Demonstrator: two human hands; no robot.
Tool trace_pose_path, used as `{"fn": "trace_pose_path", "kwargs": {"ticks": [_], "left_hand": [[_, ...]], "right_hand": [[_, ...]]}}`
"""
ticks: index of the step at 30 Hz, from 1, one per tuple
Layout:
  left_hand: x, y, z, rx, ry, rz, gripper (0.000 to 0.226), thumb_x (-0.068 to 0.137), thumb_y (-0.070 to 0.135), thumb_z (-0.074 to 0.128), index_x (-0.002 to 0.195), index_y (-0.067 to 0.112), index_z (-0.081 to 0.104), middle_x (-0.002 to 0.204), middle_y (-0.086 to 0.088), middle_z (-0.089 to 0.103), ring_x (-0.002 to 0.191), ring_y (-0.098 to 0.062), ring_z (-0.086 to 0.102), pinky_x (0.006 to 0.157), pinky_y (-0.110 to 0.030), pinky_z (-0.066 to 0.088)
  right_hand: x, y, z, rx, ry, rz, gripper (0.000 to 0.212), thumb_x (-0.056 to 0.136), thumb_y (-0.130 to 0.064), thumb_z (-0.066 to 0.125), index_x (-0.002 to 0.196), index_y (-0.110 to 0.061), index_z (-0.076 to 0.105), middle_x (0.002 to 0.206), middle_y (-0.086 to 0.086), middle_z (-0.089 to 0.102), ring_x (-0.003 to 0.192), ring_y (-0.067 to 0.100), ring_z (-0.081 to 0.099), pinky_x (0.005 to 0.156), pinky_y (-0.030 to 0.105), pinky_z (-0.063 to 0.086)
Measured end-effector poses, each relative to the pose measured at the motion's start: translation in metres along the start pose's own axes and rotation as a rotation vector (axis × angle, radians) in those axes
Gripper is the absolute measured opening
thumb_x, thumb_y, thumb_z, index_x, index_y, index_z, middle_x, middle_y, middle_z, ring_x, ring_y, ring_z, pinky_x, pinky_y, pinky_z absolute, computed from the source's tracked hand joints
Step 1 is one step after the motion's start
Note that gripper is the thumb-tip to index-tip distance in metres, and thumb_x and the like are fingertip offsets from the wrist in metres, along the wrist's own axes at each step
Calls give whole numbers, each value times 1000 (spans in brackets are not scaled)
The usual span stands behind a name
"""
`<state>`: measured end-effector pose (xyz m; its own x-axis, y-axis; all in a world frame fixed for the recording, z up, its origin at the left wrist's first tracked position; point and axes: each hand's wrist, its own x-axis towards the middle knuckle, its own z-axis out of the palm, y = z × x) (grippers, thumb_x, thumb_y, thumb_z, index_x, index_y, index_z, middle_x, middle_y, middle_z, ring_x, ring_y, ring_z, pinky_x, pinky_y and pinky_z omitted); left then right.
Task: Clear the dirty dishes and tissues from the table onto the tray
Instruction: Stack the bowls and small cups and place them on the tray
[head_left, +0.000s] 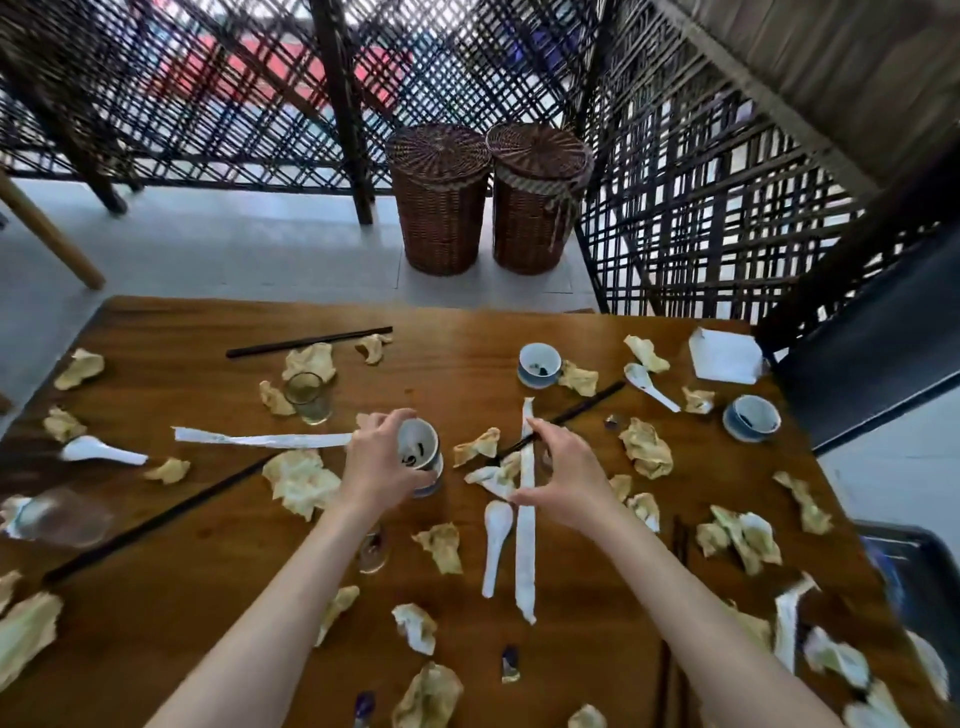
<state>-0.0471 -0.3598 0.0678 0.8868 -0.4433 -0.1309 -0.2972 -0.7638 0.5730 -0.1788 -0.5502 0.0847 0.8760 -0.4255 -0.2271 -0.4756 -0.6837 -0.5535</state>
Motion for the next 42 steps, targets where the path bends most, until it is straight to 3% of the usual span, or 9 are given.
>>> {"fn": "trace_pose_path", "kwargs": {"ticks": [8, 18, 22, 25, 28, 31, 42], "left_hand": [[9, -7, 22, 43, -22, -1, 77, 58, 32, 86, 126, 29, 51, 118, -2, 51, 109, -25, 48, 95, -44, 44], [7, -9, 31, 102, 77, 23, 78, 57, 32, 87, 127, 27, 52, 114, -1, 54, 107, -26, 50, 91, -42, 43], [2, -1, 34, 188, 75, -35, 96, 57, 42, 87, 139, 32, 38, 134, -3, 48, 122, -25, 42, 103, -43, 35], [-4, 13, 32, 267, 102, -90, 105, 57, 53, 83, 144, 37, 27, 149, -6, 31, 136, -29, 26, 110, -56, 21], [-10, 40, 42, 267, 252, -49, 90, 62, 54, 80, 140, 34, 39, 148, -9, 33, 137, -31, 26, 107, -64, 17], [-6, 80, 70, 217, 331, 12, 61, 73, 47, 73, 128, 28, 53, 143, -10, 41, 133, -29, 31, 107, -60, 23], [5, 131, 140, 213, 271, 10, 32, 79, 38, 70, 108, 25, 67, 124, -4, 58, 121, -25, 46, 105, -63, 21]], "right_hand": [[26, 20, -3, -4, 22, 37, 98, 66, -35, 83, 145, -27, 27, 149, -4, 35, 139, 19, 27, 110, 38, 31], [39, 40, -4, -19, 31, 66, 93, 69, -39, 80, 145, -25, 29, 149, -3, 35, 138, 19, 29, 109, 38, 32], [44, 49, -9, 6, -9, 24, 92, 69, -35, 80, 145, -24, 29, 149, -2, 35, 138, 19, 28, 110, 40, 33], [45, 59, -17, 5, -23, 12, 92, 69, -32, 81, 144, -24, 29, 149, -2, 35, 138, 20, 28, 110, 42, 34], [46, 81, -34, -25, 0, 17, 90, 70, -31, 81, 144, -24, 29, 149, -2, 35, 139, 20, 28, 110, 41, 33], [47, 125, -59, -98, 28, 56, 88, 72, -34, 79, 144, -24, 30, 150, -1, 33, 139, 21, 26, 111, 41, 31], [66, 243, -129, -378, 174, 220, 82, 77, -39, 73, 145, -22, 29, 156, 6, 16, 144, 30, 10, 111, 50, 24]]}}
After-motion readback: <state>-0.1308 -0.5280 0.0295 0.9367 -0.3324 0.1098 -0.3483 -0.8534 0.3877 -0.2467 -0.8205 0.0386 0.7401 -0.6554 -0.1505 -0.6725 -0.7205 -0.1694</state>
